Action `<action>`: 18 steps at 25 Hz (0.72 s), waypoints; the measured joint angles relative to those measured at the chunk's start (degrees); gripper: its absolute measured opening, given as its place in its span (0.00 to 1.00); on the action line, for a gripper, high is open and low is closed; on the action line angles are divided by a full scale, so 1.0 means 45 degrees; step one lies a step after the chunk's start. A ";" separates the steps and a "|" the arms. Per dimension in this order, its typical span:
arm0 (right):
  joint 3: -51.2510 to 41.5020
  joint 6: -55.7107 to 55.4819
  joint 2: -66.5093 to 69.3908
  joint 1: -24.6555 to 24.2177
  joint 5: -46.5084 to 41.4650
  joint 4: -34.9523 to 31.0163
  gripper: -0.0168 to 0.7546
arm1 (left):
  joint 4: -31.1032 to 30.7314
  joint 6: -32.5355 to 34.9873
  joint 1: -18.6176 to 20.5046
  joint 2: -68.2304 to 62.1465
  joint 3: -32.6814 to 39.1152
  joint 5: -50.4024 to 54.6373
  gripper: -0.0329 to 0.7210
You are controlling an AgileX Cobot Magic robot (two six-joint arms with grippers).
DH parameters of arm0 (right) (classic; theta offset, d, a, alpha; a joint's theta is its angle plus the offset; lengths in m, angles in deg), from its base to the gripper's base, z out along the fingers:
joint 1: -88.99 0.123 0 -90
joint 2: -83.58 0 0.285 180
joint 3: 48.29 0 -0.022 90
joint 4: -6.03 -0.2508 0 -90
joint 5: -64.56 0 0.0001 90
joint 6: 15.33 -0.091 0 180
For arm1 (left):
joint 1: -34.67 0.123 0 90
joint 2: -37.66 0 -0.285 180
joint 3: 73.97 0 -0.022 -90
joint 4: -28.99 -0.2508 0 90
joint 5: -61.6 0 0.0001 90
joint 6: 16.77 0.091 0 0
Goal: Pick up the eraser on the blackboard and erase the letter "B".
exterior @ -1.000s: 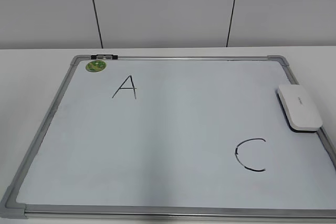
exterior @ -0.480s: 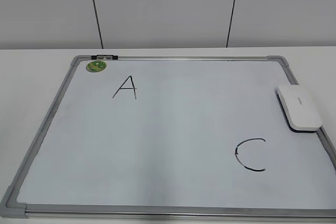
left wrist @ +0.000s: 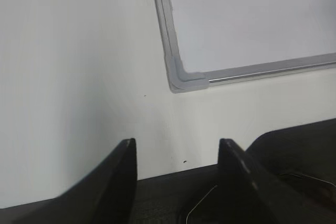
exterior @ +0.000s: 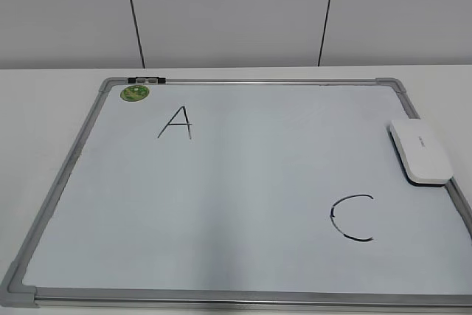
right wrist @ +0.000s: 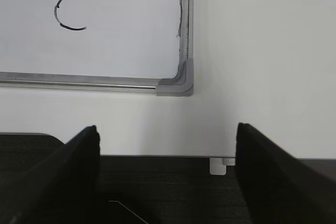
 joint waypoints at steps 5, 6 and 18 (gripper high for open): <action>-0.0221 0.0000 0.0000 0.0000 0.0268 0.0025 0.79 | -0.0410 -0.0006 0.0000 0.0000 0.0336 -0.0687 0.53; -0.0276 0.0000 0.0000 0.0000 0.0430 0.0025 0.79 | -0.0498 -0.0006 0.0000 0.0000 0.0407 -0.0774 0.53; -0.0738 -0.0006 0.0000 0.0000 0.1616 0.0107 0.79 | -0.0718 -0.0006 0.0000 0.0000 0.0511 -0.1009 0.75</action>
